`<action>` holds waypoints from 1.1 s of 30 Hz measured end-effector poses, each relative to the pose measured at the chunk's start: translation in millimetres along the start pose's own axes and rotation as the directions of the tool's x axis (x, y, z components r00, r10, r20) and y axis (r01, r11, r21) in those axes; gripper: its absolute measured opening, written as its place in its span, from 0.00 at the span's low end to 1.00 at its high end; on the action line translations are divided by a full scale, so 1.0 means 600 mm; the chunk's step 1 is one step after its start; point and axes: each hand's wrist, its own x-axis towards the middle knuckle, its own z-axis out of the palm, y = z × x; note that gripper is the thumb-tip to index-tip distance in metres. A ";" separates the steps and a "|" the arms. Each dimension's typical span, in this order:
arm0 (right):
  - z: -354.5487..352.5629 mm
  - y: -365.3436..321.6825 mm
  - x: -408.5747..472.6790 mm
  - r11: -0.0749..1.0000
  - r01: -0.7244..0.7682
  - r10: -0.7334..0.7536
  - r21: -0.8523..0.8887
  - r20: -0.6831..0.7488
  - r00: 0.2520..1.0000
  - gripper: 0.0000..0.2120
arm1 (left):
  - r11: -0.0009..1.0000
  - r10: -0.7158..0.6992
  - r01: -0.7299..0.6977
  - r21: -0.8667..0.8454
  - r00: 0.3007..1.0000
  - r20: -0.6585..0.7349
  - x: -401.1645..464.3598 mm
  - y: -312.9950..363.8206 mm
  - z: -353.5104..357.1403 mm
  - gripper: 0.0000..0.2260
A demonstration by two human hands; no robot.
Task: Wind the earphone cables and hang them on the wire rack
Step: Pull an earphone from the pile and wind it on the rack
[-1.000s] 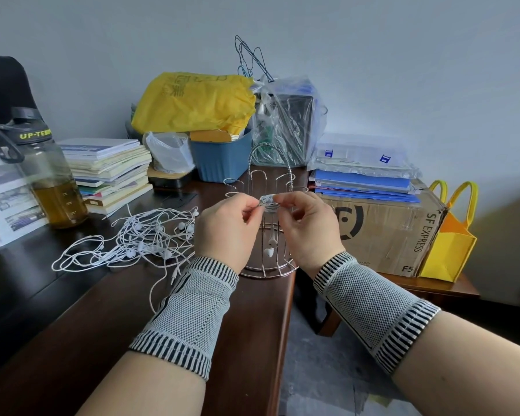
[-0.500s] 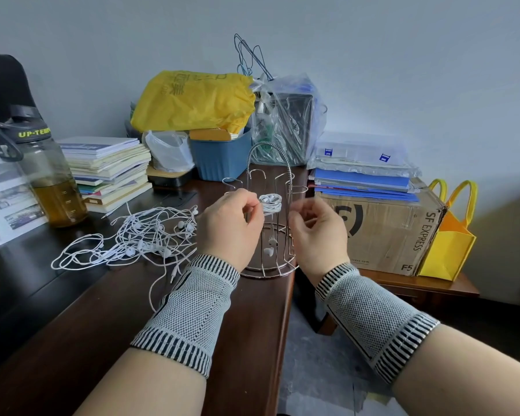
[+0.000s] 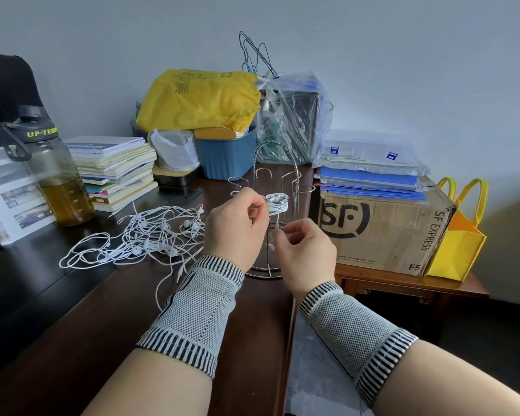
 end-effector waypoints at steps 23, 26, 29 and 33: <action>0.010 0.043 0.003 0.939 0.308 -0.309 -0.154 0.015 0.951 0.08 | 0.999 -0.042 0.043 0.026 0.999 -0.024 -0.002 0.005 -0.006 0.03; 0.008 0.050 0.005 0.929 0.334 -0.337 -0.161 0.012 0.942 0.06 | 0.999 -0.035 0.036 0.027 0.999 -0.034 -0.001 0.005 -0.004 0.03; 0.008 0.058 0.008 0.926 0.330 -0.327 -0.182 0.045 0.944 0.07 | 0.999 -0.038 0.039 0.016 0.999 -0.032 0.000 0.005 -0.003 0.03; 0.010 0.059 0.008 0.937 0.294 -0.279 -0.190 0.102 0.955 0.08 | 0.999 -0.030 0.031 0.017 0.999 -0.032 0.000 0.004 -0.004 0.03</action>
